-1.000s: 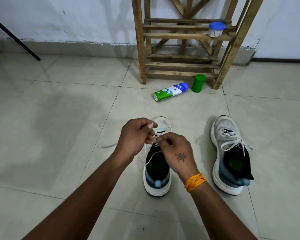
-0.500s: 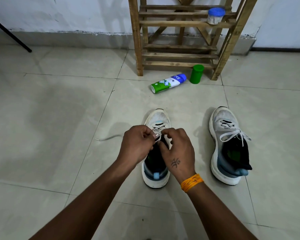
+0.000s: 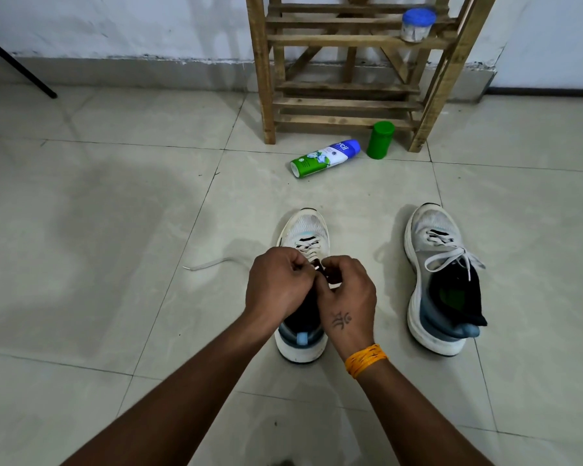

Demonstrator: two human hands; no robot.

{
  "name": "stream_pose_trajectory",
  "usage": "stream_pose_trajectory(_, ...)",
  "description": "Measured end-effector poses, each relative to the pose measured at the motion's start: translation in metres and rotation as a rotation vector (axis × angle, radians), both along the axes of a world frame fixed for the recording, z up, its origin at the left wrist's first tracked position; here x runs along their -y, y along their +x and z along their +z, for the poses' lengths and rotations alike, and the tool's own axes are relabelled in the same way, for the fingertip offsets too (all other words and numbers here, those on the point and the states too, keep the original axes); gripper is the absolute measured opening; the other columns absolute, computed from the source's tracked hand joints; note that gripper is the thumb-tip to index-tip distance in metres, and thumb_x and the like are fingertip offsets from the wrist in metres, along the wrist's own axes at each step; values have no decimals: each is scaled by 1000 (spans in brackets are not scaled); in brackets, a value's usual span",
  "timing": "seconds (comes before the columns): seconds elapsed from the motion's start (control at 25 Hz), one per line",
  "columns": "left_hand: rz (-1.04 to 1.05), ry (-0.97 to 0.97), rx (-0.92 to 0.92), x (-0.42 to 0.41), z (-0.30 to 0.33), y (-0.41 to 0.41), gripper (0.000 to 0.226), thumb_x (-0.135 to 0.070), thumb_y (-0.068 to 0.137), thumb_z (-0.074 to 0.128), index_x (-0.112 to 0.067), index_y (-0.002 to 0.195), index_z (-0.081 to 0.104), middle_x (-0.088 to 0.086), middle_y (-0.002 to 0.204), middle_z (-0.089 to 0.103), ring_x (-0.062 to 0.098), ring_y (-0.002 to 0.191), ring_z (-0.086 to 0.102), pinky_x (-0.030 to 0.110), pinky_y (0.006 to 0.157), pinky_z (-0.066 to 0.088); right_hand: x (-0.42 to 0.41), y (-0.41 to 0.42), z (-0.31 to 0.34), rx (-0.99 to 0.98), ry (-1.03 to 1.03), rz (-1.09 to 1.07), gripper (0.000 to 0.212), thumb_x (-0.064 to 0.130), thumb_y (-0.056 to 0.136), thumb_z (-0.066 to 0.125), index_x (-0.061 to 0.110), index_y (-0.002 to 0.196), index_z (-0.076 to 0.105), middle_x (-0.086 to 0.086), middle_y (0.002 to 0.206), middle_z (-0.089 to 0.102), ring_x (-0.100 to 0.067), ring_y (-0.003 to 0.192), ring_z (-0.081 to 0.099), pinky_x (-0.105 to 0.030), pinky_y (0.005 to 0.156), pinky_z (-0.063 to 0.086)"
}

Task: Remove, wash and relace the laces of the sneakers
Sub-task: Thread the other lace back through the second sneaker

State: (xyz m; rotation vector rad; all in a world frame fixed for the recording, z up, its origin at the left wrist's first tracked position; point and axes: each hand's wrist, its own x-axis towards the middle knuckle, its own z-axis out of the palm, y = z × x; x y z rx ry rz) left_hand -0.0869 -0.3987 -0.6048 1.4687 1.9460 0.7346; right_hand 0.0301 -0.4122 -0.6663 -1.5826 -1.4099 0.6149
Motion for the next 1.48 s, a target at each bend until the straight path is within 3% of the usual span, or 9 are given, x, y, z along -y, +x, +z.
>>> stream_pose_trajectory(0.16, -7, -29, -67, -8, -1, 5, 15, -19, 81, 64, -16, 70, 74, -3, 66, 70, 11, 67, 67, 31, 63, 54, 4, -6, 0, -15, 8, -52, 11, 13, 90, 70, 19, 99, 70, 5, 94, 64, -12, 82, 65, -34, 79, 53)
stream_pose_trajectory(0.44, -15, -247, 126, -29, -6, 3, 9, -14, 77, 70, -7, 75, 76, 12, 77, 74, 23, 71, 68, 40, 69, 57, 7, -3, -3, -36, 45, -86, 9, 14, 92, 70, 17, 100, 73, 3, 92, 63, -10, 81, 61, -35, 78, 55)
stream_pose_trajectory(0.6, -53, -293, 94, -35, -8, 5, 19, -17, 70, 67, -2, 80, 75, 18, 83, 74, 31, 73, 68, 47, 69, 58, 6, -1, -6, -58, 57, -73, 12, 18, 93, 64, 17, 100, 73, 4, 92, 63, -12, 83, 62, -40, 78, 55)
stream_pose_trajectory(0.72, -73, -321, 64, -39, -8, 8, 16, -15, 72, 65, 0, 76, 70, 20, 77, 70, 27, 65, 59, 37, 60, 49, 7, 1, -9, -77, 47, -76, 11, 16, 95, 64, 17, 101, 73, 4, 94, 64, -12, 85, 62, -42, 79, 55)
stream_pose_trajectory(0.84, -86, -343, 38, -39, -7, 10, 13, -11, 75, 64, -7, 64, 60, 10, 61, 56, 26, 61, 51, 33, 58, 40, 7, 0, -10, -97, 33, -84, 12, 15, 96, 62, 16, 101, 72, 3, 95, 65, -13, 87, 62, -44, 80, 55)
stream_pose_trajectory(0.96, -34, -356, 153, -39, -14, 10, 13, -12, 74, 66, 0, 76, 70, 11, 64, 62, 24, 61, 54, 33, 59, 42, 6, 1, -11, -113, 25, -84, 14, 17, 95, 61, 16, 102, 73, 2, 96, 66, -12, 87, 63, -45, 81, 55)
stream_pose_trajectory(1.12, 62, -389, 356, -35, -17, 7, 11, -5, 81, 64, -9, 70, 65, 4, 57, 53, 19, 52, 46, 24, 49, 37, 8, 0, -10, -155, 41, -57, 11, 12, 96, 65, 15, 102, 74, 2, 96, 66, -10, 88, 65, -40, 79, 57)
stream_pose_trajectory(1.28, 85, -412, 507, -31, -14, 0, 11, 0, 89, 61, -6, 82, 67, 5, 61, 54, 15, 50, 46, 22, 45, 36, 6, -2, -8, -119, 67, -49, 12, 10, 92, 70, 15, 101, 76, 2, 95, 67, -6, 84, 65, -37, 77, 57)
stream_pose_trajectory(1.48, 99, -388, 456, -28, -17, -1, 8, -3, 81, 62, -8, 77, 67, 6, 59, 52, 18, 51, 44, 25, 49, 37, 11, -4, -11, -140, 121, 14, 14, 7, 92, 71, 12, 103, 78, 2, 94, 67, -9, 87, 67, -38, 75, 59)
